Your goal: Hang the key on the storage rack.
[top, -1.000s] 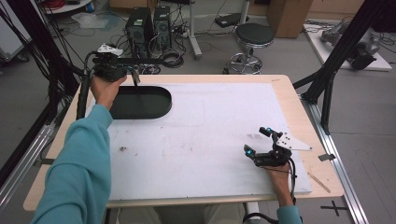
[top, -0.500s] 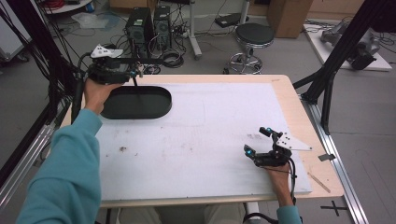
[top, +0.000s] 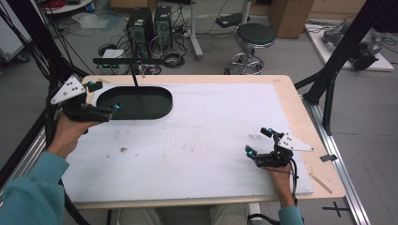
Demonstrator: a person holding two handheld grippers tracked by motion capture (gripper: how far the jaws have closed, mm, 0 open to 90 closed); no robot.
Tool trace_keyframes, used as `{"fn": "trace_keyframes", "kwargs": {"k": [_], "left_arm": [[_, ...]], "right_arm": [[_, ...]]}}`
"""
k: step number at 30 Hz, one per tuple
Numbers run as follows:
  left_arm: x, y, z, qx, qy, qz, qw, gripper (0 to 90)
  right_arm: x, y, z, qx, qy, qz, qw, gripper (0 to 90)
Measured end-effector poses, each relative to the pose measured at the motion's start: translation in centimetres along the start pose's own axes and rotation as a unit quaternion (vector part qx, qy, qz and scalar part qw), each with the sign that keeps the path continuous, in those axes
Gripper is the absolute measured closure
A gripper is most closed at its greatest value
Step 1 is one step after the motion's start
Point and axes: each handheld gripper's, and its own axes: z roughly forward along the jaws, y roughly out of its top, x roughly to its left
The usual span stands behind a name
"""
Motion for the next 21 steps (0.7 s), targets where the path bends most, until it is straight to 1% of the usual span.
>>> {"fn": "trace_keyframes", "kwargs": {"k": [1, 5, 7, 8, 11, 14, 15, 17, 20, 21], "left_arm": [[-0.3, -0.6, -0.3, -0.005, -0.009, -0.003, 0.9999, 1.6], [-1.2, -2.4, -0.7, -0.016, -0.019, -0.011, 0.9996, 1.6], [-1.7, -3.4, -0.9, -0.02, -0.02, -0.014, 0.9995, 1.6], [-1.9, -4.1, -1.1, -0.025, -0.021, -0.018, 0.9993, 1.7], [-2.7, -6.2, -1.3, -0.03, -0.021, -0.032, 0.9988, 1.6], [-3.5, -8.2, -1.6, -0.033, -0.024, -0.034, 0.9986, 1.6], [-3.7, -8.6, -1.7, -0.034, -0.023, -0.035, 0.9985, 1.7], [-4.2, -9.6, -2.1, -0.045, -0.019, -0.037, 0.9981, 1.7], [-4.8, -11.2, -2.8, -0.065, -0.023, -0.042, 0.9967, 1.7], [-4.9, -11.6, -3.0, -0.067, -0.021, -0.042, 0.9967, 1.6]], "right_arm": [[0.0, 0.0, 0.0, 0.0, 0.0, 0.001, 1.0, 0.7], [0.1, 0.0, 0.0, 0.001, -0.001, -0.001, 1.0, 0.7], [0.1, 0.0, 0.0, 0.001, -0.001, 0.001, 1.0, 0.7], [0.1, 0.0, 0.0, 0.0, -0.002, 0.001, 1.0, 0.7], [0.0, 0.0, 0.0, -0.001, -0.002, 0.0, 1.0, 0.7], [0.0, 0.0, 0.0, 0.0, -0.002, 0.004, 1.0, 0.7], [0.0, 0.0, 0.0, 0.0, -0.001, 0.006, 1.0, 0.7], [0.0, 0.0, 0.0, 0.0, -0.002, 0.006, 1.0, 0.7], [0.0, 0.0, 0.0, 0.0, -0.002, 0.005, 1.0, 0.6], [0.0, 0.0, 0.0, 0.0, -0.003, 0.002, 1.0, 0.6]]}}
